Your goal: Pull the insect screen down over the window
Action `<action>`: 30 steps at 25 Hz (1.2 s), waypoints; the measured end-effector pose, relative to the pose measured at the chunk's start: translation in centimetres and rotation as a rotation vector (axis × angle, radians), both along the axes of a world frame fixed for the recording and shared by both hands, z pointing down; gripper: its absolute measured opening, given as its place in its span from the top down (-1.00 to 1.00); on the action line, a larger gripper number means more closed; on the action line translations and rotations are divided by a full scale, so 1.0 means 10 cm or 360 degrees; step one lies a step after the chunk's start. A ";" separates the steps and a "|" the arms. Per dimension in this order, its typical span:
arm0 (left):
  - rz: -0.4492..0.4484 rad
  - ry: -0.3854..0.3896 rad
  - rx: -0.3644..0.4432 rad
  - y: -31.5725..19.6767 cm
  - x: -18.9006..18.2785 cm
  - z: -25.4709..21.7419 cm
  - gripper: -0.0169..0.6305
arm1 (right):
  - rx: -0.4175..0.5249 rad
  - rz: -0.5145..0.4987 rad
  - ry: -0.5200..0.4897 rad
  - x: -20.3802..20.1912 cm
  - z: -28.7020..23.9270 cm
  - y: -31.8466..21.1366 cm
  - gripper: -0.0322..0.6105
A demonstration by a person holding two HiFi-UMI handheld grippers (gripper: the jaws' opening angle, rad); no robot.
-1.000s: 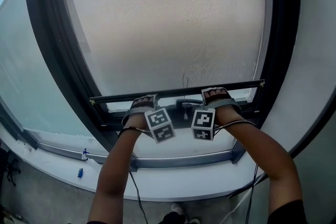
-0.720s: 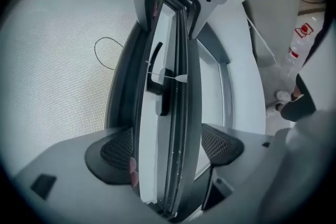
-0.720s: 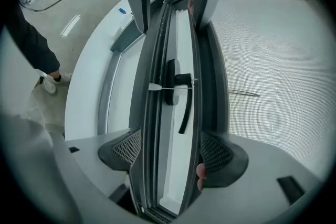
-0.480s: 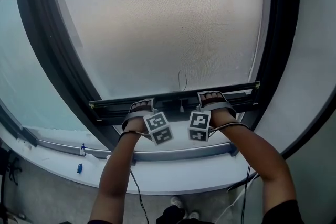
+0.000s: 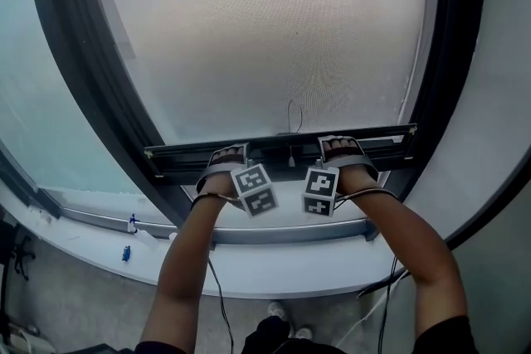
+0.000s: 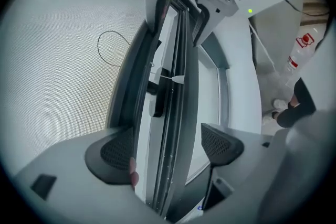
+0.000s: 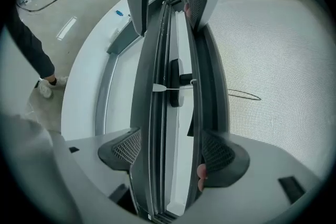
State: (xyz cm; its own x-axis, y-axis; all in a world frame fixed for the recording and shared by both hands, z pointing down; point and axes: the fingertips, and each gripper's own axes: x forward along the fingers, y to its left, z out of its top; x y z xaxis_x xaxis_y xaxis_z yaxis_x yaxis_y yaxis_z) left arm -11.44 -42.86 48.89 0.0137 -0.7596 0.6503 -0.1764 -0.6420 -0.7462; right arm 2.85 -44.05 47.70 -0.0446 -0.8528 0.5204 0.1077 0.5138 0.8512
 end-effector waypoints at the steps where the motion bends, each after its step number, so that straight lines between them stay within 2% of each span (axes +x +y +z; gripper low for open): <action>1: 0.0005 0.0009 -0.0004 0.00 0.00 0.00 -0.27 | 0.0009 -0.0004 -0.0010 0.00 0.01 0.00 -0.20; 6: 0.0032 0.0033 -0.0006 0.00 0.00 0.01 -0.27 | 0.0041 -0.0021 -0.0034 -0.02 0.01 -0.02 -0.20; 11: 0.0031 0.0001 -0.0056 -0.05 -0.02 0.02 -0.26 | 0.0045 -0.0032 -0.0058 -0.03 0.03 -0.04 -0.20; 15: 0.0036 -0.0007 -0.0078 -0.05 -0.02 0.01 -0.27 | 0.0088 -0.0096 -0.0154 -0.05 -0.01 -0.04 -0.20; 20: 0.0021 0.0006 -0.0093 -0.05 -0.02 0.01 -0.26 | 0.0182 -0.0177 -0.0498 -0.04 -0.15 0.16 -0.20; 22: 0.0022 0.0008 -0.0094 -0.05 -0.02 0.01 -0.27 | 0.0186 -0.0178 -0.0717 -0.06 -0.20 0.28 -0.20; 25: 0.0018 0.0006 -0.0104 -0.06 -0.01 0.00 -0.27 | 0.0086 -0.0105 -0.1114 -0.14 -0.16 0.43 -0.20; 30: -0.0012 -0.0019 -0.0134 -0.04 -0.04 -0.01 -0.27 | -0.0077 0.0050 -0.1610 -0.29 -0.03 0.46 -0.20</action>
